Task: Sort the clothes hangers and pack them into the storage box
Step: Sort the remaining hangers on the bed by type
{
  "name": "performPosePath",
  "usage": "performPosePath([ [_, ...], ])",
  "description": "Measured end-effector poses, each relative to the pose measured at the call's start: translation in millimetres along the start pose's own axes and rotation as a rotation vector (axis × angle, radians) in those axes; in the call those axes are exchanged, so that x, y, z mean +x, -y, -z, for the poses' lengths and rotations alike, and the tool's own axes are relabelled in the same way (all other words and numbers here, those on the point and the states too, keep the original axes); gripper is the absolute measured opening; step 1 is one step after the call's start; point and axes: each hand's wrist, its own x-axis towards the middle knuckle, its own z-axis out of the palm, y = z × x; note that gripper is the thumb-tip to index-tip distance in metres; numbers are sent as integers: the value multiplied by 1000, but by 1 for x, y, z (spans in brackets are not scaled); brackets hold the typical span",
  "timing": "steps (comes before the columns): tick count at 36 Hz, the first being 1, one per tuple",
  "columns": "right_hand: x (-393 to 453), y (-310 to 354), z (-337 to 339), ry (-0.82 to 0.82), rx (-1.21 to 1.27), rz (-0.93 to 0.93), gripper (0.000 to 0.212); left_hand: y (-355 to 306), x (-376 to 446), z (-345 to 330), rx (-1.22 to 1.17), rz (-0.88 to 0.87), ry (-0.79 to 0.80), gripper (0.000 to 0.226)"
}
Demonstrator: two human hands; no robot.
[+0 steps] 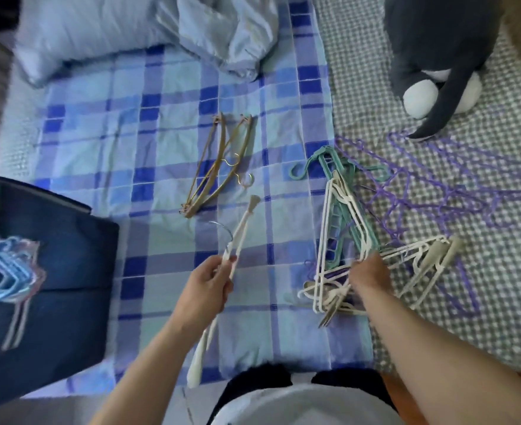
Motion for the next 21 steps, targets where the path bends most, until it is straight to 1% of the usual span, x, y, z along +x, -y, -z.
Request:
performPosePath([
  [3, -20, 2, 11, -15, -27, 66, 24, -14, -19, 10, -18, 35, -24, 20],
  [5, -37, 7, 29, -37, -15, 128, 21, -28, -34, 16, -102, 31, -17, 20],
  [9, -60, 3, 51, -11, -62, 162, 11, -42, -41, 19, -254, 65, 5, 19],
  [11, -69, 2, 62, -50, -45, 211, 12, -52, -43, 19, -372, 70, 57, 19],
  [13, -71, 1, 66, -68, 1, 218, 14, -62, -43, 19, -430, 61, 105, 19],
  [16, -85, 4, 73, -71, 48, 243, 20, -77, -40, 23, -421, 25, 162, 17],
  [21, -119, 20, 76, -72, 168, 347, 28, -89, -34, 31, -434, -10, 242, 16],
])
